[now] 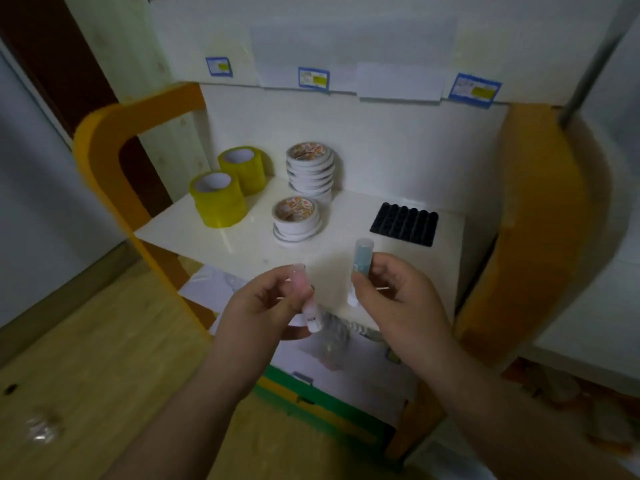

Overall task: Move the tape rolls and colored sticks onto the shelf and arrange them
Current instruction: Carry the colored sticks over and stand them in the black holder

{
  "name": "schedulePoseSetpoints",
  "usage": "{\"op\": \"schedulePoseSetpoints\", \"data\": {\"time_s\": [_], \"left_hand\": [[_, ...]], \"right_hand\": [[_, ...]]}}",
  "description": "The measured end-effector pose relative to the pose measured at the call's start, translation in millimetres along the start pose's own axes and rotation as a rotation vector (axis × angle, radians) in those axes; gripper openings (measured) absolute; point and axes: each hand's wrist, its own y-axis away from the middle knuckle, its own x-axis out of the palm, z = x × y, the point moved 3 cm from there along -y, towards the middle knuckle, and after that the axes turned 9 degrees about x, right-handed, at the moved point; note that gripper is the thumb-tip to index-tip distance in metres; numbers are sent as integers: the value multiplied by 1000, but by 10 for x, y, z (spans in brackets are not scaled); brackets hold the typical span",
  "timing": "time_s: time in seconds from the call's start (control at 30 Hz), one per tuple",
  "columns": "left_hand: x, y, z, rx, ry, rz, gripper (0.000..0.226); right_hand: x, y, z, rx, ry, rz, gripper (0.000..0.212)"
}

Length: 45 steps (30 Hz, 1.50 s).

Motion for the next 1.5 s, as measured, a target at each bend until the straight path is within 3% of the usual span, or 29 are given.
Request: {"op": "schedulePoseSetpoints", "data": {"time_s": [0.2,0.43,0.6,0.73,0.83,0.93,1.03,1.5], "left_hand": [[-4,-611,27,27,-55,87,17],[136,-1458,226,86,-218,198,9],[435,-2098,280,225,-295,322,6],[728,-2620,406,316,-408,428,7],[963,-2896,495,362,-463,486,10],[1203,-3070,517,443,-454,558,10],[1380,-3246,592,465,-459,611,18],[1565,-3445,722,548,-725,761,6]], "right_hand": [[87,-481,-10,45,-82,-116,18],[-24,-788,-117,109,-10,-315,20],[-108,-946,-145,162,4,-467,27],[-166,-1006,-190,124,52,-579,13],[-188,-1007,-241,96,78,-645,23],[-213,-1012,-283,111,53,-710,13],[-228,-1050,-326,136,23,-735,16],[-257,-1195,-397,132,-7,-754,20]]}}
